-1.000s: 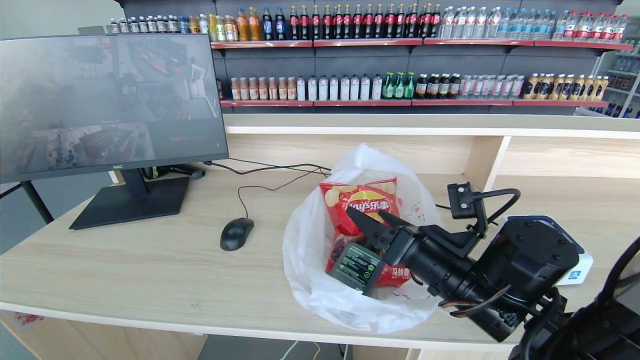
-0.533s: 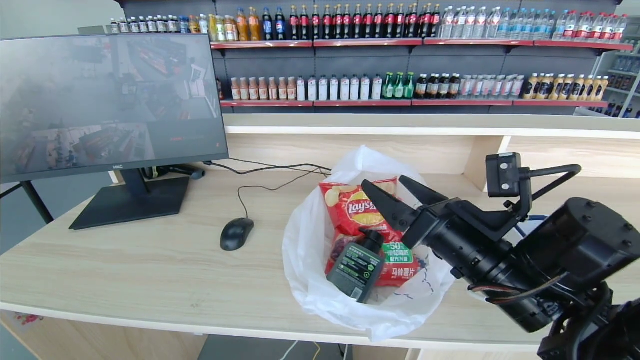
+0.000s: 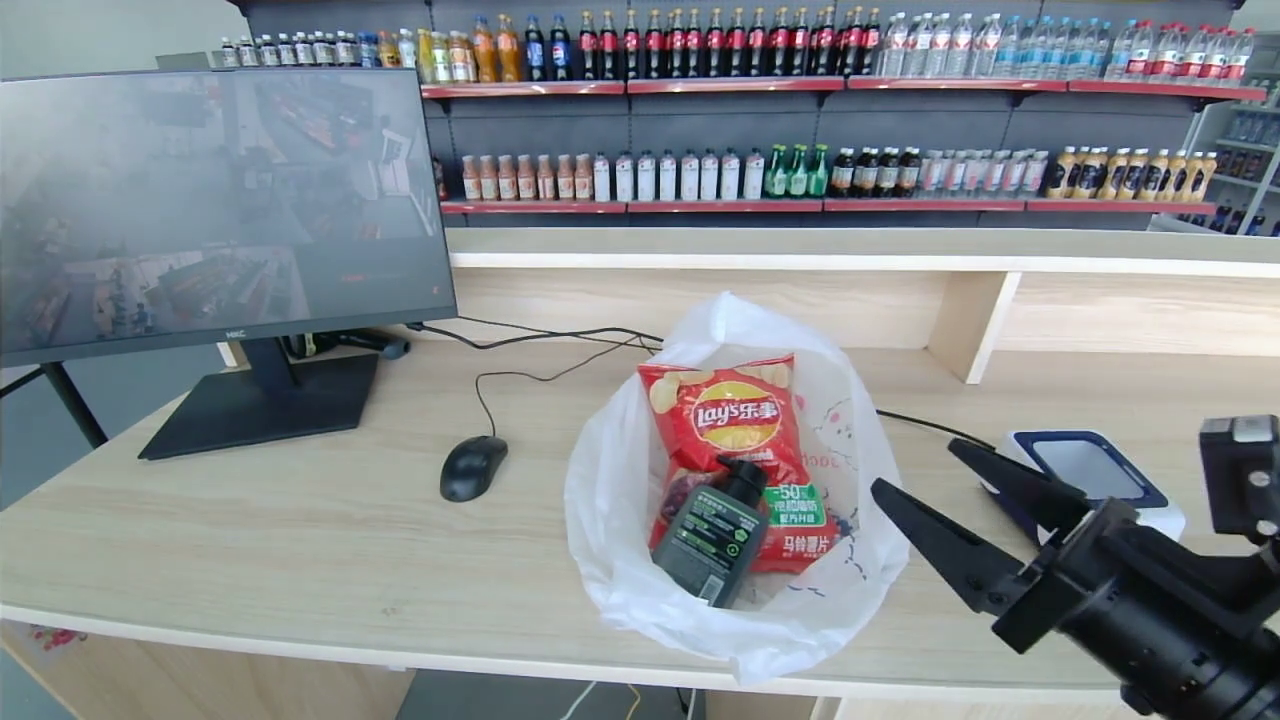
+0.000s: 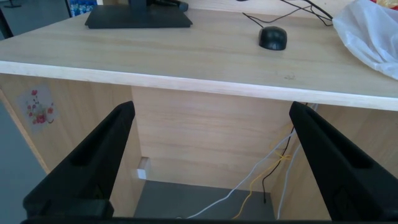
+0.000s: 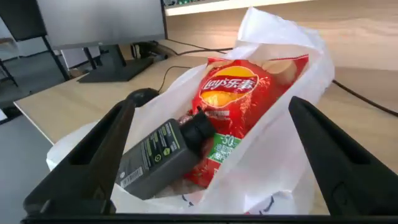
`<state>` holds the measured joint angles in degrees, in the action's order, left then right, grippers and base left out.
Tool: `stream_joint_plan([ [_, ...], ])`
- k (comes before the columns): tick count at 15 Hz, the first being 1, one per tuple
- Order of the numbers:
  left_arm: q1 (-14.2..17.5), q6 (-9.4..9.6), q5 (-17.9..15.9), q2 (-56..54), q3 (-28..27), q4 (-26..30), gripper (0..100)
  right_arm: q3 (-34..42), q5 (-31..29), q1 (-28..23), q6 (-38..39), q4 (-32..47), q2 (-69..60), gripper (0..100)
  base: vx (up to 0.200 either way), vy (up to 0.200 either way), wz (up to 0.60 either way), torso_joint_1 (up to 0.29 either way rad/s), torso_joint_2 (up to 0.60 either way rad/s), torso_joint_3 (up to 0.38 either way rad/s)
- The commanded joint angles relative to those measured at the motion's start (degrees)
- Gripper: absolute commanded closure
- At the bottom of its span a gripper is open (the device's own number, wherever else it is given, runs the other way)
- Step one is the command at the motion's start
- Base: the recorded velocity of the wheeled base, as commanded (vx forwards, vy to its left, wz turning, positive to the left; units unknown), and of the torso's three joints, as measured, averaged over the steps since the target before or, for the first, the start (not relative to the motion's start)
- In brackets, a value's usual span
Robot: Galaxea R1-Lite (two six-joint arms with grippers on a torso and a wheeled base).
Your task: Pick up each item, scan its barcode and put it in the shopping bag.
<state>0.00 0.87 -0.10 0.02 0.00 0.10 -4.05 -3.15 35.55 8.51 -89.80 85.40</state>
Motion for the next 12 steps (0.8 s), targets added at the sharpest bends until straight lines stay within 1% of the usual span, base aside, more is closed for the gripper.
stream_joint_plan([
  [1,0.00,0.01,0.01,-0.02,0.00,-0.01,0,4.05,-0.19,-4.87,-0.60,1.47,-9.72,0,0.000,0.000,0.00,0.000,0.00,0.000],
  [4,0.00,0.01,0.01,-0.02,0.00,-0.01,0,4.05,-1.60,-5.84,-1.57,13.77,-17.37,0,0.000,0.000,0.00,0.000,0.00,0.000],
  [5,0.00,0.10,0.01,-0.02,0.00,-0.01,0,4.05,-2.30,-5.58,-2.18,26.25,-25.10,0,0.000,0.000,0.00,0.000,0.00,0.000],
  [6,0.00,0.10,0.01,-0.02,0.00,-0.01,0,4.05,-2.22,-5.31,-2.53,31.88,-28.71,0,0.000,0.000,0.00,0.000,0.00,0.000],
  [7,0.00,0.10,0.01,-0.02,0.00,-0.01,0,4.05,-1.16,-5.14,-2.71,44.00,-36.35,0,0.000,0.000,0.00,0.000,0.00,0.000],
  [8,0.00,0.10,0.01,-0.02,0.00,-0.01,0,4.05,-0.46,-4.96,-3.50,51.21,-41.27,0,0.000,0.000,0.00,0.000,0.00,0.000],
  [10,0.00,0.10,0.01,-0.02,0.00,-0.01,0,3.96,3.15,-4.61,-7.63,70.20,-56.65,0,0.000,0.000,0.00,0.000,0.00,0.000],
  [11,0.00,0.10,0.01,-0.02,0.00,-0.01,0,3.87,3.67,-4.70,-8.51,75.12,-60.87,0,0.000,0.000,0.00,0.000,0.00,0.000],
  [12,0.00,0.10,0.01,-0.02,0.00,-0.01,0,3.43,3.85,-4.70,-10.71,85.67,-70.28,0,0.000,0.000,0.00,0.000,0.00,0.000],
])
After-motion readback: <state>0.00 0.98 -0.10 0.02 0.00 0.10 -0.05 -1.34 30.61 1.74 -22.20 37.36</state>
